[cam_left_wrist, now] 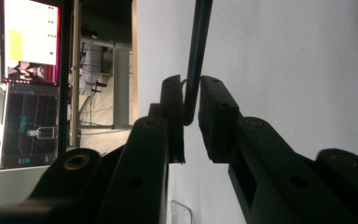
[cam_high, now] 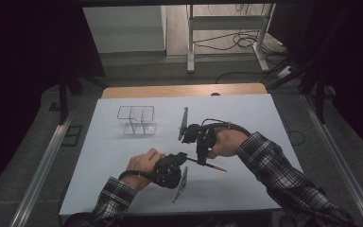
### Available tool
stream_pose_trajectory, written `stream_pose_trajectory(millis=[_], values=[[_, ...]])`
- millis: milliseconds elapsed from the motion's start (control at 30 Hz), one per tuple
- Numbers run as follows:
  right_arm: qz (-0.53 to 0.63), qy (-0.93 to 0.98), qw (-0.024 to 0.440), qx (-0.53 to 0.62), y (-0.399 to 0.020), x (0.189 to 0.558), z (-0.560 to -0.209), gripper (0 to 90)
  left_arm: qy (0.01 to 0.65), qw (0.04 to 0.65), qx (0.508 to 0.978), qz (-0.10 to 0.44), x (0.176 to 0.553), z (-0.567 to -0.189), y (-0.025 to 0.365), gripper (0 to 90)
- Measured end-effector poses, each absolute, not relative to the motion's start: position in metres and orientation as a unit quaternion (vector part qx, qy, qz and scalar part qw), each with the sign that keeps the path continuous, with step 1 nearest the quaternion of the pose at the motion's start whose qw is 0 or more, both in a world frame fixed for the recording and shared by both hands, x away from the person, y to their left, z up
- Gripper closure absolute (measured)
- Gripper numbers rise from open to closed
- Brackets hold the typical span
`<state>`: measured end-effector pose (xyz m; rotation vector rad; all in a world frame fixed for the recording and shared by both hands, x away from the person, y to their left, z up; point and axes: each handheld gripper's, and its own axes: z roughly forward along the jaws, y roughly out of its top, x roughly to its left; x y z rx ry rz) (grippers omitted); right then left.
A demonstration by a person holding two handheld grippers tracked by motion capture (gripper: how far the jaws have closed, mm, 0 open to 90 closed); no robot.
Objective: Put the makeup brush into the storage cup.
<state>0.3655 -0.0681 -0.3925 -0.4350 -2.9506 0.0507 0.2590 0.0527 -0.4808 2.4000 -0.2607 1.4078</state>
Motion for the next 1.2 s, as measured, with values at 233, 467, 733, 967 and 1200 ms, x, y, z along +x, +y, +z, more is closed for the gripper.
stream_pose_trajectory(millis=[233, 467, 733, 967, 1200], values=[[0.023, -0.986, 0.082, -0.145, -0.066, 0.365, -0.393, 84.3, -0.104, 0.168, 0.844, 0.499, 0.258, -0.483, 0.053, 84.2], [0.021, -0.985, 0.090, -0.147, -0.066, 0.364, -0.395, 83.4, -0.117, 0.168, 0.845, 0.495, 0.257, -0.483, 0.053, 86.2], [0.026, -0.985, 0.096, -0.143, -0.067, 0.364, -0.396, 76.0, -0.118, 0.175, 0.849, 0.485, 0.257, -0.481, 0.053, 86.6], [0.014, -0.987, 0.079, -0.137, -0.070, 0.367, -0.392, 69.0, -0.111, 0.173, 0.856, 0.475, 0.257, -0.481, 0.054, 86.5], [-0.017, -0.987, 0.059, -0.152, -0.079, 0.369, -0.381, 64.2, -0.084, 0.181, 0.869, 0.452, 0.261, -0.479, 0.057, 86.5]])
